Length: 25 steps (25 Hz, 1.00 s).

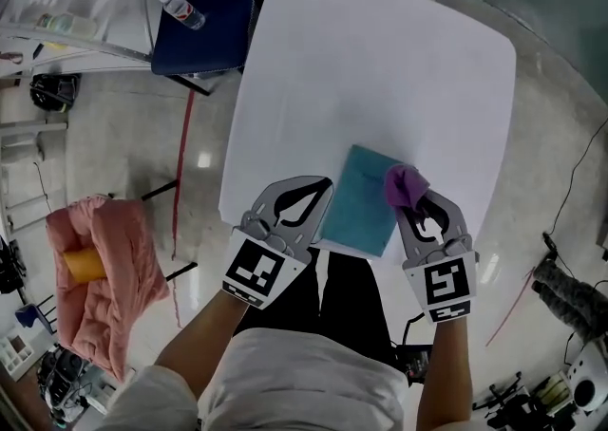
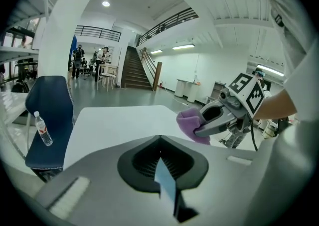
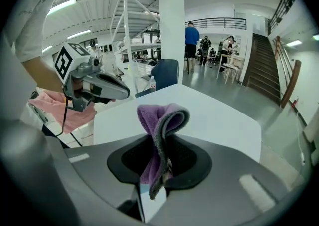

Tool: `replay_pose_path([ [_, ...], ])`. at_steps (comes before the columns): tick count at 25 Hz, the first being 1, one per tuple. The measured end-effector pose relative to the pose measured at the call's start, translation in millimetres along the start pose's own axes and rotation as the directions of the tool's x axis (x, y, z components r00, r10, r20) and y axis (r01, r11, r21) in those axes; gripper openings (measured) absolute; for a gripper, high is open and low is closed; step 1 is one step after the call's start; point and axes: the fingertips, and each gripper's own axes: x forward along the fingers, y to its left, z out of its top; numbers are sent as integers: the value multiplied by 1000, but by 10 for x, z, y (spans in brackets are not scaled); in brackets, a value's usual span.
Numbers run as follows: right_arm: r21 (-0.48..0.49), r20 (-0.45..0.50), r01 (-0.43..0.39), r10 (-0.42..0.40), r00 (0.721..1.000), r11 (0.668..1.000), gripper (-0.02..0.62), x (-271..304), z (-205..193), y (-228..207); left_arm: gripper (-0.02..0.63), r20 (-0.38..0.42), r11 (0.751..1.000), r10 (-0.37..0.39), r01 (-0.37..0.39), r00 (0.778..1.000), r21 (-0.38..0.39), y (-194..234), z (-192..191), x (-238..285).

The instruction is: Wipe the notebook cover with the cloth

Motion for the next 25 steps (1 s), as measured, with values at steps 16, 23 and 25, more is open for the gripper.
replay_pose_path([
  [16,-272,-281,-63,-17,960,960,109,721,-298,50,0,-45,997,-17,14,999,-69,193,-437,124],
  [23,-289,-358,-114,4,934,951,109,1002,-323,69,0,-56,996,-22,16,998,-92,316,-519,116],
  [25,-278,-374,-124,12,927,953,109,1060,-338,76,0,-58,995,-14,8,998,-102,389,-540,98],
])
